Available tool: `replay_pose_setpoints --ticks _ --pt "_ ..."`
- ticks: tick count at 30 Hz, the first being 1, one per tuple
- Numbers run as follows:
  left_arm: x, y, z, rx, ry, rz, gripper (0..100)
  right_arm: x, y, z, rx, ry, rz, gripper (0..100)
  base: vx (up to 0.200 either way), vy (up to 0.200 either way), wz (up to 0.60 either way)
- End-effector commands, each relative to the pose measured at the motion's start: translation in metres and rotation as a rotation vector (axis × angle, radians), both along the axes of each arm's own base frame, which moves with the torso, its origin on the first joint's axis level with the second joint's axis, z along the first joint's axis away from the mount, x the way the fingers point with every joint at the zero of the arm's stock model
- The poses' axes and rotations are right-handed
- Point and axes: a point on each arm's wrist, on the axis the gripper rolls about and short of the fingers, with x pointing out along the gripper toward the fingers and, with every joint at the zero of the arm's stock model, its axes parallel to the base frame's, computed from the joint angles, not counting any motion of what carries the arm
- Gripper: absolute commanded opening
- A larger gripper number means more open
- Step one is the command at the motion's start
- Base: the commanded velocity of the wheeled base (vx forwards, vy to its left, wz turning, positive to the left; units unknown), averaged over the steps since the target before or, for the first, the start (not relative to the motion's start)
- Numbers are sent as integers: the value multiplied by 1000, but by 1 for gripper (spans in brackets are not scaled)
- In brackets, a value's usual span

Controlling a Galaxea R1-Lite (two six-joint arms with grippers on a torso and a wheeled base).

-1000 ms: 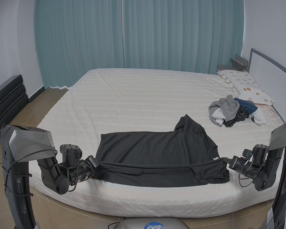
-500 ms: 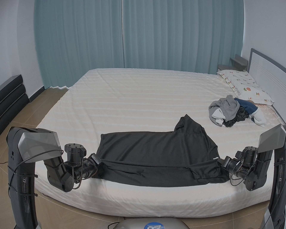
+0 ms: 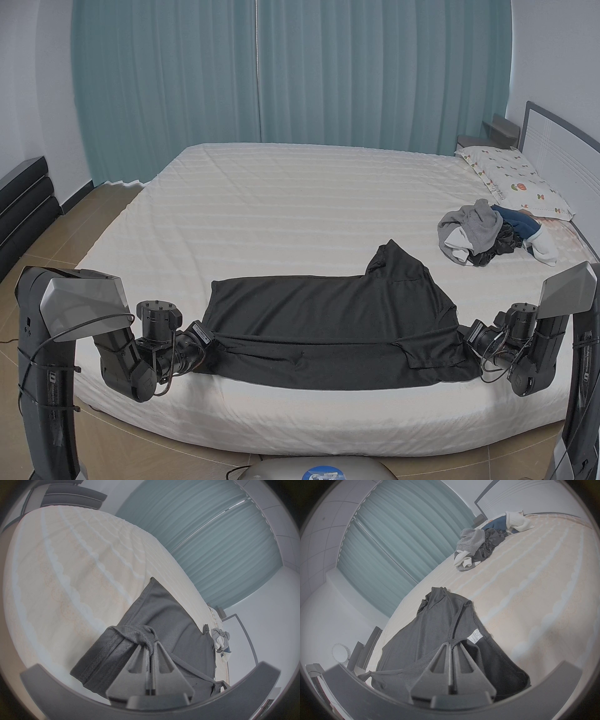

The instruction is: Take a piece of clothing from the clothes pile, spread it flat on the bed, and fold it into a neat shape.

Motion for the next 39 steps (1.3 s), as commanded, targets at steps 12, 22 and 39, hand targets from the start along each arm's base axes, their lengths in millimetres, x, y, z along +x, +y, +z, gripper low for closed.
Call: replay_pose_setpoints --ticks 12,22,39 --pt "2 1 1 -13 -5 22 100 5 -1 -5 55 0 -25 100 0 0 0" --pt "12 8 19 -139 -44 147 100 -7 -1 33 296 -23 -105 100 0 0 0" --pt "0 13 61 -207 87 137 100 -20 -8 13 392 94 -99 100 0 0 0"
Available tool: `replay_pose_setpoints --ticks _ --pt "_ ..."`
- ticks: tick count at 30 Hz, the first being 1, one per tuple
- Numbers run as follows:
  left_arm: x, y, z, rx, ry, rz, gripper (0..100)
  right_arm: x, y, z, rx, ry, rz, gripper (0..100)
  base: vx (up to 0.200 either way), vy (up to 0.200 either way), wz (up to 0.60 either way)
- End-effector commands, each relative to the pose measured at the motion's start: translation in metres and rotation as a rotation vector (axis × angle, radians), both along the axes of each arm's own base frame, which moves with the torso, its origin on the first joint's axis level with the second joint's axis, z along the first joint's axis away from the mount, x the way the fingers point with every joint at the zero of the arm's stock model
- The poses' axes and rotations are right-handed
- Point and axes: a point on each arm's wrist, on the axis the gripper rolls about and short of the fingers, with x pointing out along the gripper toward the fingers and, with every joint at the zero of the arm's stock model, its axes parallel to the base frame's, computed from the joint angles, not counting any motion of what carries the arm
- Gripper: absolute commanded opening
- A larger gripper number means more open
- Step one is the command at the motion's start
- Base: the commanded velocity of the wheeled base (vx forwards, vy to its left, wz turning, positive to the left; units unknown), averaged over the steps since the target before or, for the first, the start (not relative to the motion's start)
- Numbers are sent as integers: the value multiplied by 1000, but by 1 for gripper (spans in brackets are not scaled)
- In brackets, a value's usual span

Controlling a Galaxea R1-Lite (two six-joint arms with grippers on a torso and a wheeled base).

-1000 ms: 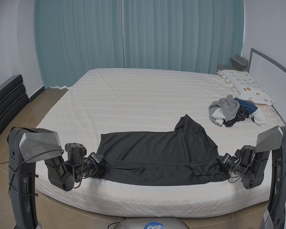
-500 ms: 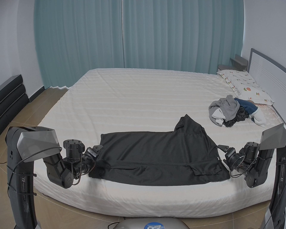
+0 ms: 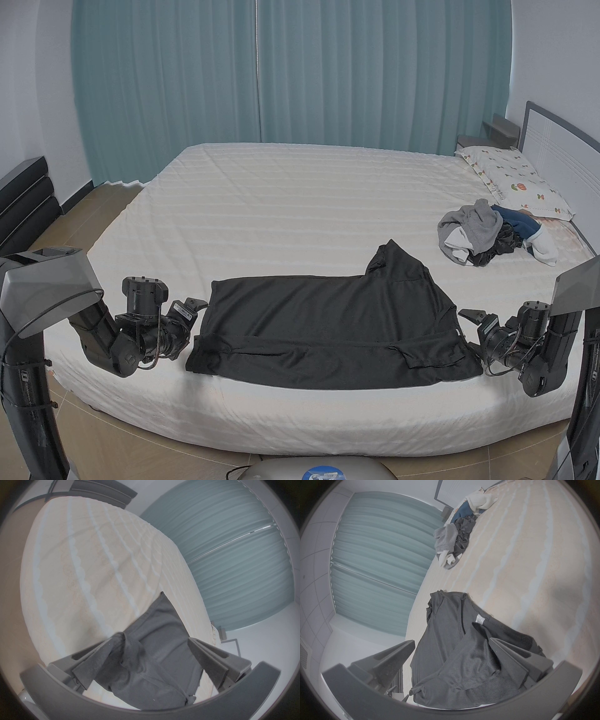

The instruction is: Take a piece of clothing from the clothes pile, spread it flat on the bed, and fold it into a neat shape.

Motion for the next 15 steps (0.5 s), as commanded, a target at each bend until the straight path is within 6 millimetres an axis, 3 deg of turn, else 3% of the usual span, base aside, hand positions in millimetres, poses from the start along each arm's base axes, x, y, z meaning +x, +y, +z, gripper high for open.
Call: replay_pose_setpoints --ticks 1,15 --pt "-4 -1 21 -52 -22 -28 100 -2 -1 -5 3 14 2 100 0 0 0" --pt "-15 -27 14 -55 127 -158 100 -1 2 -8 -6 19 12 100 0 0 0"
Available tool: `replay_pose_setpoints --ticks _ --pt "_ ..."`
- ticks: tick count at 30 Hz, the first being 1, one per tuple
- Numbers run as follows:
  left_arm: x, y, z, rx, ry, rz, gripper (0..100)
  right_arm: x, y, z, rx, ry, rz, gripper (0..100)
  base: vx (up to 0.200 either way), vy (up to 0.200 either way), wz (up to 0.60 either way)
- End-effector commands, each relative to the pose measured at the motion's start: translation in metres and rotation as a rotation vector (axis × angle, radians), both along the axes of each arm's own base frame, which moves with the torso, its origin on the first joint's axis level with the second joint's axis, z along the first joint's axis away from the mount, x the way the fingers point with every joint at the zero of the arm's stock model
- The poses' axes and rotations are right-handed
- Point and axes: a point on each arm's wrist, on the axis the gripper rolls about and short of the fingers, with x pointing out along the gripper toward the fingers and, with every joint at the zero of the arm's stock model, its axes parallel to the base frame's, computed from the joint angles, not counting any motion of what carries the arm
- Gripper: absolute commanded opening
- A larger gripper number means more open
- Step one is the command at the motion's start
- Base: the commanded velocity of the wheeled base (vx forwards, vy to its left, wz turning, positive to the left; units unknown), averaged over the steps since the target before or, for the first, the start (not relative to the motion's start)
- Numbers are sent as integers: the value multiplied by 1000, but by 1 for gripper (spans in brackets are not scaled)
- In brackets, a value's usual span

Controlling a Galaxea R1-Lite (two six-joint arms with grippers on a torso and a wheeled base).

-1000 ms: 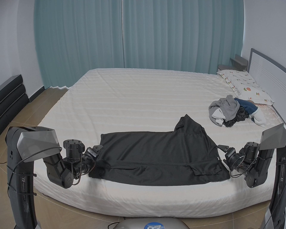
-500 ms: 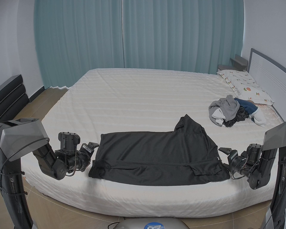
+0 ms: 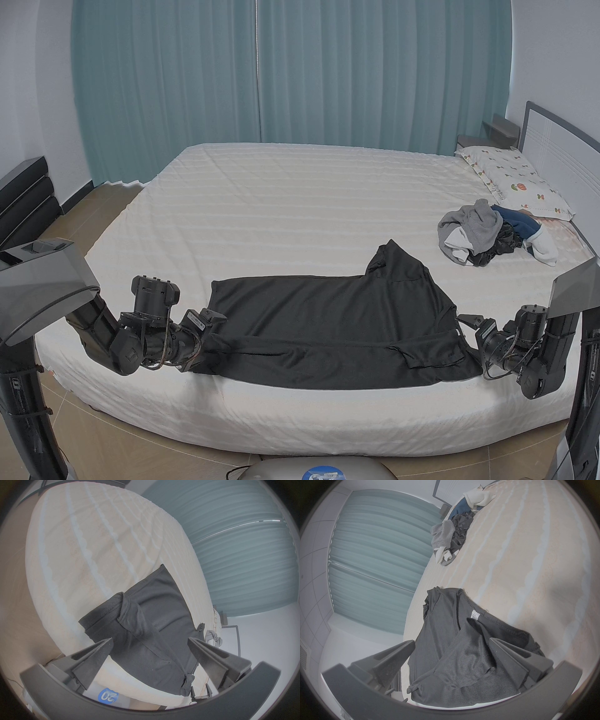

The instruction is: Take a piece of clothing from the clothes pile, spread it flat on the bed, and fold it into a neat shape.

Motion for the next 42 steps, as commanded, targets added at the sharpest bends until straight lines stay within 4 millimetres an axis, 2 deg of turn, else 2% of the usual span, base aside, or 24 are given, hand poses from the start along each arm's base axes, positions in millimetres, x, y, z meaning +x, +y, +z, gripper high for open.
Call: replay_pose_setpoints --ticks 1,13,25,32,41,42 --pt "4 -8 4 4 -23 -24 100 1 0 -1 -2 -7 0 100 0 0 0" --pt "18 -11 -14 52 -17 -44 100 1 2 -2 -6 -4 5 100 0 0 0" --pt "20 -11 -14 78 1 -34 100 1 2 -3 -6 -1 5 100 0 0 0" --pt "48 -17 -27 161 -51 78 100 2 3 -4 -9 -1 8 100 0 0 0" --pt "65 -15 -25 133 -87 215 100 2 3 -5 -11 0 6 100 0 0 0" --pt "72 -7 -20 111 -105 270 100 2 4 -5 -11 0 7 100 0 0 0"
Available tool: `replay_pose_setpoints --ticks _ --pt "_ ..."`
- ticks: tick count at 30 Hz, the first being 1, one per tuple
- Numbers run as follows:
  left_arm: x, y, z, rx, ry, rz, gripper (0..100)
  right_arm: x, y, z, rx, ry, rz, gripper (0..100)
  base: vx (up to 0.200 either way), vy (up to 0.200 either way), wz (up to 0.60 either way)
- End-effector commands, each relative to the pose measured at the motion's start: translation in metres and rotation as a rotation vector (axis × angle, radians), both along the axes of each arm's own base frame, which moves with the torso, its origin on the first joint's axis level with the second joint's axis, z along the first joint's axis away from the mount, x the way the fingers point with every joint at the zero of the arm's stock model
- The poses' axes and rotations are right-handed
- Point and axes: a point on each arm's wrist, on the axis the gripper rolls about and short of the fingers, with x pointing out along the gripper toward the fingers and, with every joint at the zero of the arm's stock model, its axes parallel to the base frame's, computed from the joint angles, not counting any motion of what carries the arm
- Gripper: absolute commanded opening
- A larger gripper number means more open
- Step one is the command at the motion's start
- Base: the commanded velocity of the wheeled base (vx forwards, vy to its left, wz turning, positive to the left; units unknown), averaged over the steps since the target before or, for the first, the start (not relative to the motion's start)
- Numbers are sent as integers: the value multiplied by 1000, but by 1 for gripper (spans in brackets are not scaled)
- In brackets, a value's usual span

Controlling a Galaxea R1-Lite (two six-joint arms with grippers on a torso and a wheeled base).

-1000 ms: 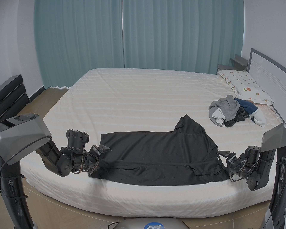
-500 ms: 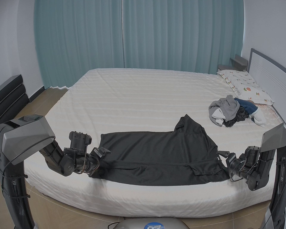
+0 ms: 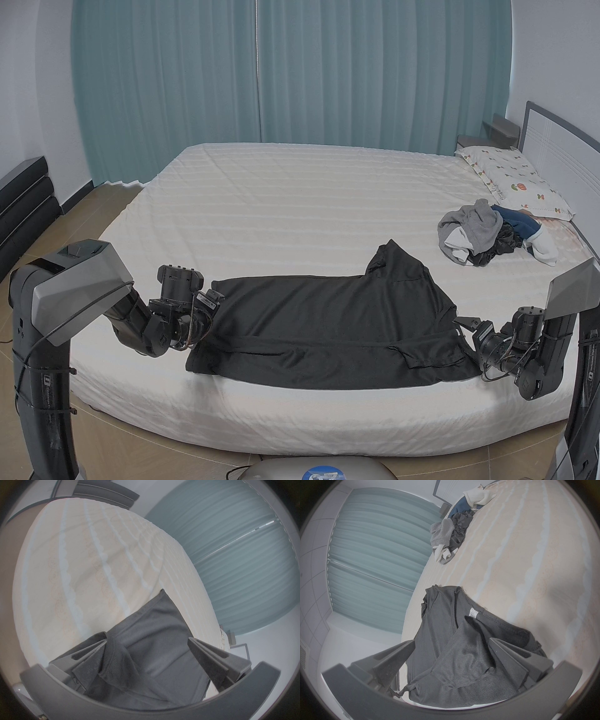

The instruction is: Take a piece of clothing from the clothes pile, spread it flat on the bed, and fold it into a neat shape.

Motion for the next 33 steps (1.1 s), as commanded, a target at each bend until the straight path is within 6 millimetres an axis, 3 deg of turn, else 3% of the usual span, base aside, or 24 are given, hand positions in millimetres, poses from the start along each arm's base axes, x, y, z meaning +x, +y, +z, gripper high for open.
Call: replay_pose_setpoints --ticks 1,6,14,19,26,33 --pt "16 13 1 -26 -36 83 100 0 1 0 0 -9 2 100 0 0 0" --pt "25 31 7 -83 -81 173 100 0 1 0 0 -8 2 100 0 0 0" --pt "21 33 5 -86 -59 176 100 0 1 0 0 -8 2 100 0 0 0" --pt "12 36 11 -80 -46 138 100 0 1 0 -2 -6 3 100 0 0 0" --pt "-23 40 20 -20 10 -63 100 -1 1 -3 -28 -2 17 100 0 0 0" --pt "-27 24 17 -19 55 -125 100 -1 3 -4 -29 0 22 100 0 0 0"
